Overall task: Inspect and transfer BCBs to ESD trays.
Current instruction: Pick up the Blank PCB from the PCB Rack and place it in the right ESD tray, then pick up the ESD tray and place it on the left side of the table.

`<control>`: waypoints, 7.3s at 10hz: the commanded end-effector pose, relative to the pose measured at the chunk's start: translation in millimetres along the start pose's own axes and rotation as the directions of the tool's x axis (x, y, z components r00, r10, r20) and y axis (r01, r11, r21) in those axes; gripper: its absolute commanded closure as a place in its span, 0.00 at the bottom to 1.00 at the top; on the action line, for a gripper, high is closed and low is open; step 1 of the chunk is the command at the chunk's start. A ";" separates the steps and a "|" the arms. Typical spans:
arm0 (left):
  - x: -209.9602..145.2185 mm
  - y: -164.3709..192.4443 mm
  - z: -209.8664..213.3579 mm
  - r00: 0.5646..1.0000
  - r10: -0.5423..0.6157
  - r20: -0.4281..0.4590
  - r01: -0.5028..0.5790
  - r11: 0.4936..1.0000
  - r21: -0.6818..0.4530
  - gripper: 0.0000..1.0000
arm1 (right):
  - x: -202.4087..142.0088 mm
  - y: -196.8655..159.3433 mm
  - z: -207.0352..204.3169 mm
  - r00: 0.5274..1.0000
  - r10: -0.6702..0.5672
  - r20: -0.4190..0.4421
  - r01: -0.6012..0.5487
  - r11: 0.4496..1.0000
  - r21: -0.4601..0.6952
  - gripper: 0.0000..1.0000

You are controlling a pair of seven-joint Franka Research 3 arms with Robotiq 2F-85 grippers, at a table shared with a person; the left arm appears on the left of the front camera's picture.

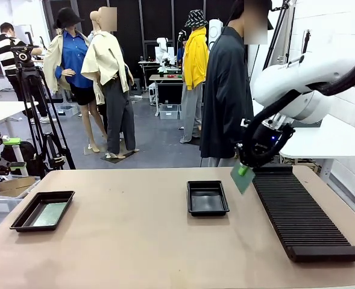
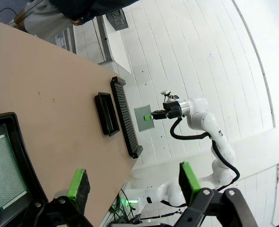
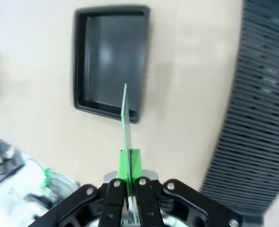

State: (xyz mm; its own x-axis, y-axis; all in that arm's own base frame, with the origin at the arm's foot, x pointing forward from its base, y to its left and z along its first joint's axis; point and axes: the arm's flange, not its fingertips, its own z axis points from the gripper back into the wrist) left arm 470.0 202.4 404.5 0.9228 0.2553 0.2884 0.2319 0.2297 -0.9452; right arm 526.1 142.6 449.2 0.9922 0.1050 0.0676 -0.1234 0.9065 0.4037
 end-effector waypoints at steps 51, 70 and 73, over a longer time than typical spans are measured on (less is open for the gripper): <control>-0.4 -1.8 0.8 1.000 -0.003 0.004 0.003 1.000 0.003 0.00 | 56.3 17.7 -132.6 0.978 -0.210 -0.002 0.205 0.949 0.239 0.00; -0.4 -1.8 0.8 1.000 -0.003 0.004 0.003 1.000 0.003 0.00 | 55.1 39.9 -113.9 0.952 -0.305 -0.017 0.306 0.949 0.076 0.00; -0.4 -1.8 0.8 1.000 -0.003 0.004 0.003 1.000 0.003 0.00 | 55.1 39.9 -113.9 0.952 -0.305 -0.017 0.306 0.949 0.076 0.00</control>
State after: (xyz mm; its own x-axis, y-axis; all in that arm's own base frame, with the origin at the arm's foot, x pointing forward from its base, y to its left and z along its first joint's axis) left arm 470.2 202.1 404.4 0.9230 0.2547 0.2883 0.2319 0.2294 -0.9453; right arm 578.4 231.0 367.9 0.9843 -0.1551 -0.0844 0.1766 0.8671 0.4658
